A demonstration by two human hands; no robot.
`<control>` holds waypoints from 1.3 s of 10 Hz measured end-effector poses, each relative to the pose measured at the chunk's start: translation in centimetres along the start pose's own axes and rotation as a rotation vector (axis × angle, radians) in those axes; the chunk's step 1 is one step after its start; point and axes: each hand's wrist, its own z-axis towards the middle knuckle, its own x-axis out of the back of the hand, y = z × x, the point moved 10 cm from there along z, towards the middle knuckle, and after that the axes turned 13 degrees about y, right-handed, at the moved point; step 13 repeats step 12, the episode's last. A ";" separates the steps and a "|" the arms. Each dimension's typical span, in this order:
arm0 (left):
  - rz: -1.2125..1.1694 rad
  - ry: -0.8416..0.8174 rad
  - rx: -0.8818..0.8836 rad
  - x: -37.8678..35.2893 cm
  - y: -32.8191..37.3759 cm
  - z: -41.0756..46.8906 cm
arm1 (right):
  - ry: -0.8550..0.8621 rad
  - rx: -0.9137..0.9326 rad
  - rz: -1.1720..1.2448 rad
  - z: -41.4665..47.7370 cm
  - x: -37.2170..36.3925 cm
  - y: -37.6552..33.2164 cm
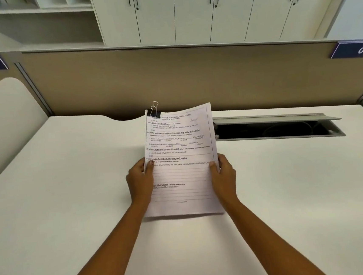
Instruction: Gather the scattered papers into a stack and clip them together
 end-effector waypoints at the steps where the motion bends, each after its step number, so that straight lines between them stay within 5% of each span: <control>1: 0.003 -0.007 0.064 -2.5 0.1 3.1 | 0.014 0.011 -0.022 2.9 -2.2 -0.3; 7: 0.087 -0.064 0.037 -12.4 -2.8 11.3 | 0.117 0.034 -0.413 13.7 -9.3 4.1; 10: 0.179 -0.094 -0.134 -14.1 -3.3 11.5 | 0.310 0.197 -0.635 13.2 -9.6 3.5; 13: 0.219 -0.082 -0.158 -13.6 -2.7 11.0 | 0.269 0.255 -0.679 12.4 -9.1 2.8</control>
